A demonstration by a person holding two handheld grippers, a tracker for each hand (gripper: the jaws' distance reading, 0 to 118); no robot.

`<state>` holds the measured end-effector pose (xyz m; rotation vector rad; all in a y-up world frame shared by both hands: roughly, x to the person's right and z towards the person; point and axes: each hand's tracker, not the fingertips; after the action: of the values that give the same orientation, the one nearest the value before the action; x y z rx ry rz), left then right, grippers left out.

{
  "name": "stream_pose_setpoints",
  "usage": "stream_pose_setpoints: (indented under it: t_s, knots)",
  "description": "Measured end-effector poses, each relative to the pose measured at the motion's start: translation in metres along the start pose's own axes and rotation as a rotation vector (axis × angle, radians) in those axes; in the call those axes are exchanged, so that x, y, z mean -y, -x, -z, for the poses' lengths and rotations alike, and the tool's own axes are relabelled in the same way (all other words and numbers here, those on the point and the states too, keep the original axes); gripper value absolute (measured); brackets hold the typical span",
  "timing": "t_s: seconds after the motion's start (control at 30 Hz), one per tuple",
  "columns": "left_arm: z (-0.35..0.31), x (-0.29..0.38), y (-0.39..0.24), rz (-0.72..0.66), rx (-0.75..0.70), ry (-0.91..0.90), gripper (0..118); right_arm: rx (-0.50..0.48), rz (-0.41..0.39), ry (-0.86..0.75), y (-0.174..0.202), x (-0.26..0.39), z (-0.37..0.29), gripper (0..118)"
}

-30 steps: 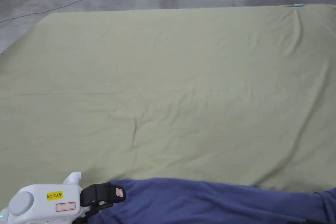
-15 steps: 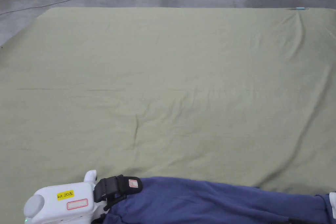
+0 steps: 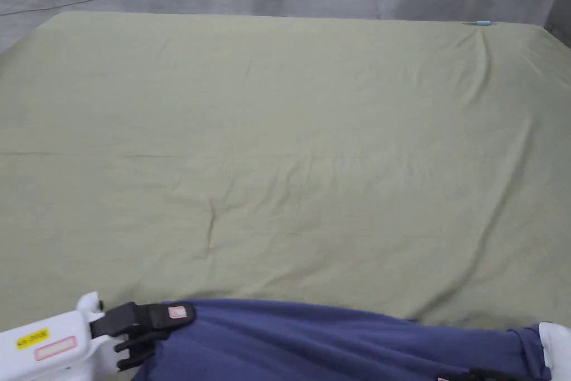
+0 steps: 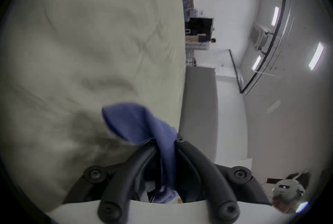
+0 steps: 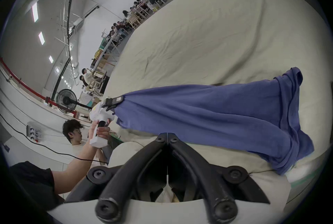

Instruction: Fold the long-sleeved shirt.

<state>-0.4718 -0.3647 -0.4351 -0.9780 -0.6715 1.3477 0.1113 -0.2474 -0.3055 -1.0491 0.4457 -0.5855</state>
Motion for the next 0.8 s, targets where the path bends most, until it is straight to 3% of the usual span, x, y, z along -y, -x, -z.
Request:
stream_pose_setpoints:
  t_s: [0.2,0.27,0.5,0.6,0.8]
  knots:
    - [-0.041,0.008,-0.05,0.03,0.027,-0.118,0,-0.009,-0.011,0.0,0.008,-0.005,0.008,0]
    - [-0.074,-0.021,-0.044,0.004,0.015,-0.176,0,-0.012,-0.014,0.002,0.014,-0.005,0.009,0]
    - [-0.135,-0.046,-0.051,0.022,-0.198,-0.278,0,-0.016,-0.037,-0.011,0.023,-0.009,0.007,0]
    - [-0.12,-0.019,-0.075,0.049,-0.252,-0.297,0,-0.011,-0.041,-0.013,0.022,-0.009,0.007,0]
    - [-0.046,0.031,-0.152,0.279,-0.409,-0.197,0,0.04,-0.06,-0.002,0.023,-0.006,0.003,0]
